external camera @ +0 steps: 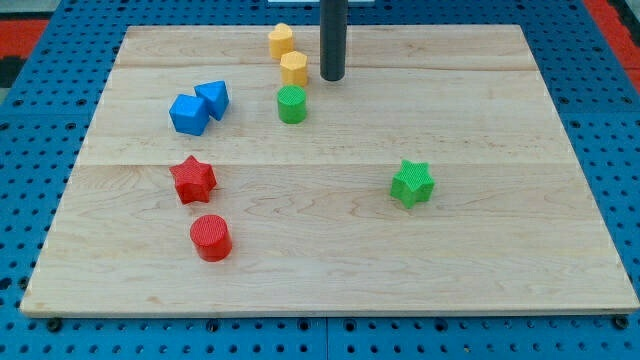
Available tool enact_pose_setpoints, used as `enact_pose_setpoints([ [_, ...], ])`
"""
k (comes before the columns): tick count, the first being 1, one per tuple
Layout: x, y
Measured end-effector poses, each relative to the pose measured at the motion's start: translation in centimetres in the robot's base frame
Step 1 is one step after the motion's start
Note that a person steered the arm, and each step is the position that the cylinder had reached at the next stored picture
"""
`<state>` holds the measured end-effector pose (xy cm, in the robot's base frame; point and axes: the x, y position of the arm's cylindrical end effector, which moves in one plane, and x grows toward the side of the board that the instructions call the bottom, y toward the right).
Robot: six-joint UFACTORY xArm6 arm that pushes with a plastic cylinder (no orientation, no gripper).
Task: Place the green blocks vertically below to the yellow hexagon
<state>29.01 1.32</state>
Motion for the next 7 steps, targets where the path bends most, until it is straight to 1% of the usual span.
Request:
enact_pose_setpoints([
  [1,-0.1,-0.1],
  [4,-0.1,-2.7],
  [5,-1.1,-0.9],
  [6,-1.1,3.0],
  [7,-0.7,8.1],
])
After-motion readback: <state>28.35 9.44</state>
